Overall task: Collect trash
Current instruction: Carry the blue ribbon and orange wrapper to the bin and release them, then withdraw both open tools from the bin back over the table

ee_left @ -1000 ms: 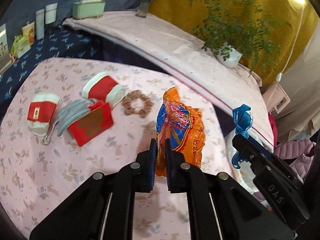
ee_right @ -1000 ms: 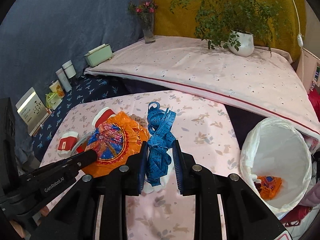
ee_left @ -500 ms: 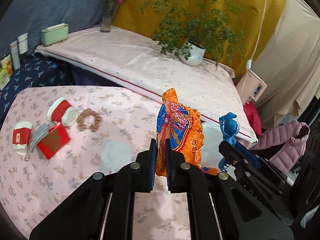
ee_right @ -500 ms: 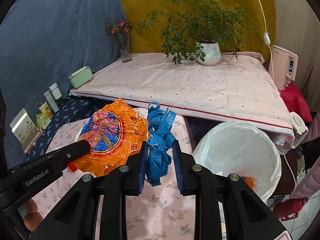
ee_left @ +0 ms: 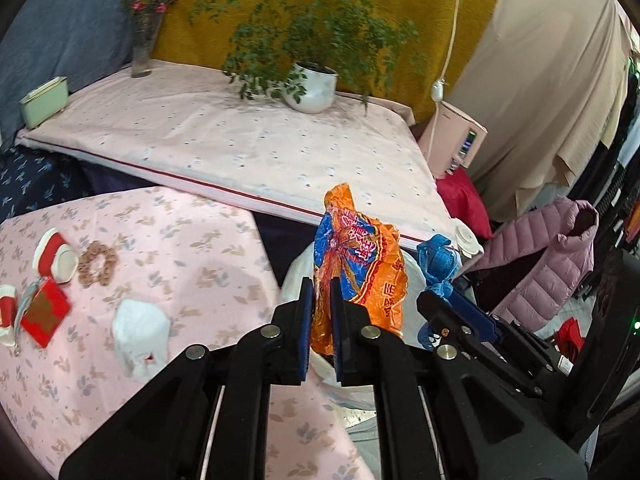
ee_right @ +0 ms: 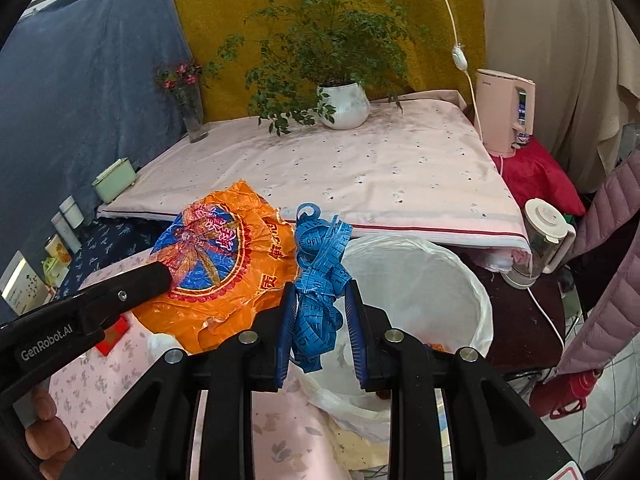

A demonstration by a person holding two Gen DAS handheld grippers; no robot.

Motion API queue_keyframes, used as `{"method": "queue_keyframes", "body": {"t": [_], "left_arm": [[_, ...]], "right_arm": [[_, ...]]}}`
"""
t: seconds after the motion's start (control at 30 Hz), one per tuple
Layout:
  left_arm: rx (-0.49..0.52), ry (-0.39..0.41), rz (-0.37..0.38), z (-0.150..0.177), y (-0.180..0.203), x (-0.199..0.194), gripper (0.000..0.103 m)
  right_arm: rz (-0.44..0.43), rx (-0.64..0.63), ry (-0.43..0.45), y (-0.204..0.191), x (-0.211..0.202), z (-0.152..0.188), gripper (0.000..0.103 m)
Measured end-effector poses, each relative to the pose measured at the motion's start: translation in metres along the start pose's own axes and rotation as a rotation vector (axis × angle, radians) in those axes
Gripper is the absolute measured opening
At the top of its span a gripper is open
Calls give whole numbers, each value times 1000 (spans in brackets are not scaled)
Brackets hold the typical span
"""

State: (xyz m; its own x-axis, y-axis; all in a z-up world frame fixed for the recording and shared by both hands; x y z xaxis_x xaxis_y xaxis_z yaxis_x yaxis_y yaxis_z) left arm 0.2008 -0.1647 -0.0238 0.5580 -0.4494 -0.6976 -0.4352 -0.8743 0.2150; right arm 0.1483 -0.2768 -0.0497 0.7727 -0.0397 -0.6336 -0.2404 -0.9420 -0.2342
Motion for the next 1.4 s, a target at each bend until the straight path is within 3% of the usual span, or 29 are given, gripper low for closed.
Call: {"method": "queue_keyframes", "body": {"t": [0.27,0.33,0.43,0.97,1.07,1.13,1.23,1.4], "left_arm": [[40,6,42,-10,33,18,13],[41,1,44,-13,36,21,28],[36,8,27,-15,34,22,41],[-10,-5,-34,-11,-1,27,42],[-21,-7,-42,-10,-8,27,48],[-28,-5,-49,-10,-12,26,51],[-36,-5,-54,-9,-17,25,56],[-50,-1,-64,-8,-25,23,58]], "right_arm": [[43,41,-7,34,3,1,23],[50,47,-8,38,3,0,23],[55,53,-9,44,5,-1,23],[46,41,-26,35,20,-3,24],[50,39,-21,33,21,-5,27],[53,37,-11,32,20,-6,41],[58,35,9,28,17,-10,52],[51,18,11,19,16,-12,53]]}}
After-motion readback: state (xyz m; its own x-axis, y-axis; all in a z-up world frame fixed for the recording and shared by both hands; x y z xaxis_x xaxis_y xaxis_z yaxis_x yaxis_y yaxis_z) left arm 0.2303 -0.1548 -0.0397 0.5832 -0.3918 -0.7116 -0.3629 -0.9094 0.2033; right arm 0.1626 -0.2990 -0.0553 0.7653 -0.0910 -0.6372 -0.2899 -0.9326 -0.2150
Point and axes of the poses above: each gripper's, at about its wrist camera, not at the fingertips, and x roughly the way its jaws point, y to its right, z to its underside, the point moved 9 cm from there along x, roughly the way its jaws point, and after that the axes turned 5 degrees about -z, right-handed, at the moved point
